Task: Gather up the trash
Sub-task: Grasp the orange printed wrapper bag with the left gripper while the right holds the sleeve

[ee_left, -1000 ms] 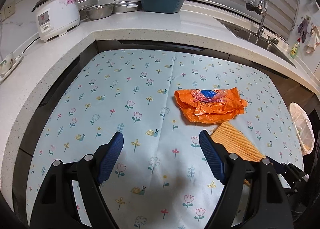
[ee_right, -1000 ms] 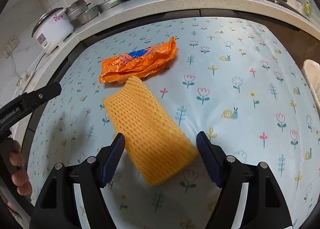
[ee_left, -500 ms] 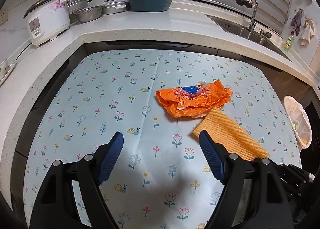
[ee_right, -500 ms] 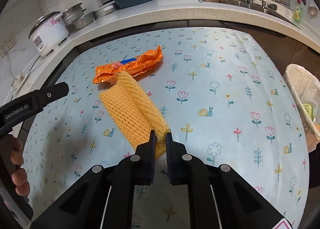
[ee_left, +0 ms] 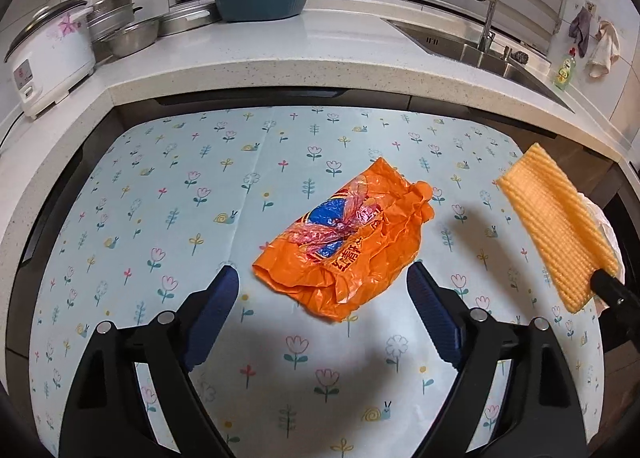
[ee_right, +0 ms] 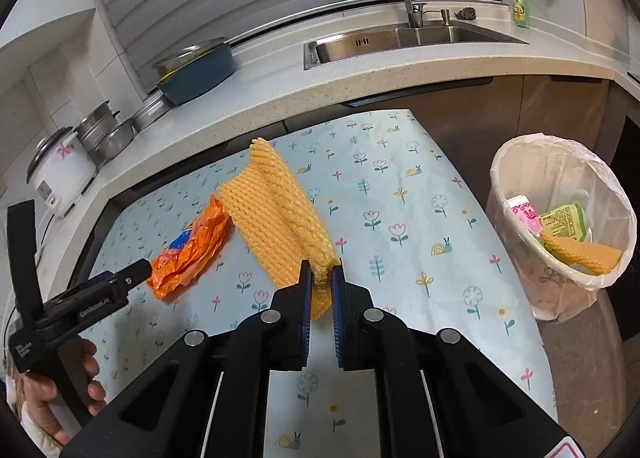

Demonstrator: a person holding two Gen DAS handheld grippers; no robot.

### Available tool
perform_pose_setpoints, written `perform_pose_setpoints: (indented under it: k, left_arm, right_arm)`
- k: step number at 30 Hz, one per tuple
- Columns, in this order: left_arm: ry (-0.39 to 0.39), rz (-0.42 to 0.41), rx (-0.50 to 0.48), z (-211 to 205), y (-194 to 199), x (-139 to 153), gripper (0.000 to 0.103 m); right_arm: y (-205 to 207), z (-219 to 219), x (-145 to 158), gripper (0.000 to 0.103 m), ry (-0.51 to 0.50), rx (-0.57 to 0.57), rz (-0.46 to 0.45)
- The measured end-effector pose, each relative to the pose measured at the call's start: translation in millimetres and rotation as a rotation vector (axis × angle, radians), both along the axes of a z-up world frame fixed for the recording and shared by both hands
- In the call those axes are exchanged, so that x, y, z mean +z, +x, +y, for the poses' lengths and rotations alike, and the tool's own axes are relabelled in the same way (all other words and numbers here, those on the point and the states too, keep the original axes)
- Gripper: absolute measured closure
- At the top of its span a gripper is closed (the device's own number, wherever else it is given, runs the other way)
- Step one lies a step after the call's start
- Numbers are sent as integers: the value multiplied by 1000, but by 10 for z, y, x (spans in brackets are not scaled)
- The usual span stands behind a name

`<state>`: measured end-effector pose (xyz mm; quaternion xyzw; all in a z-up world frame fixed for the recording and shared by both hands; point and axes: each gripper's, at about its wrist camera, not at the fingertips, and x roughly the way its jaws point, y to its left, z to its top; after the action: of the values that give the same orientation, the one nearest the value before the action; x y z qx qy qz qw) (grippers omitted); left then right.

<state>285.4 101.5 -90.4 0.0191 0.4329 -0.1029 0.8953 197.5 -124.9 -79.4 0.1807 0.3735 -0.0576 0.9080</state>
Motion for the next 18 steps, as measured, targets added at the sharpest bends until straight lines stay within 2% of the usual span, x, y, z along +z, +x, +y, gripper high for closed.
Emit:
perform_pose_setpoints:
  k: [2,5,8,9,10,15,18]
  left_arm:
    - [12,15,-13,-66,79,-75,24]
    - [25,32,-28,-142,174,-175,36]
    - [33,64,-43,-196,243,-275,53]
    - [37,77,-48,-212,260,-312,65]
    - [44,87,-52,-228,268,-341,71]
    - [86,52,-61,-323,188,-347,83]
    - [79,41,-68,-369,120,-288,85]
  right_arm:
    - [62,-30,-6,94,1,-1,-1]
    - [134,-50,-41,94,7,1,3]
    - [200,-44,-84,94,12,4,7]
    - [221,-43,-100,94,15,6,9]
    - [237,-41,-116,94,17,8,11]
    - [263,-34,-158,94,28,10,16]
    - [232,-51,-148,94,35,6,11]
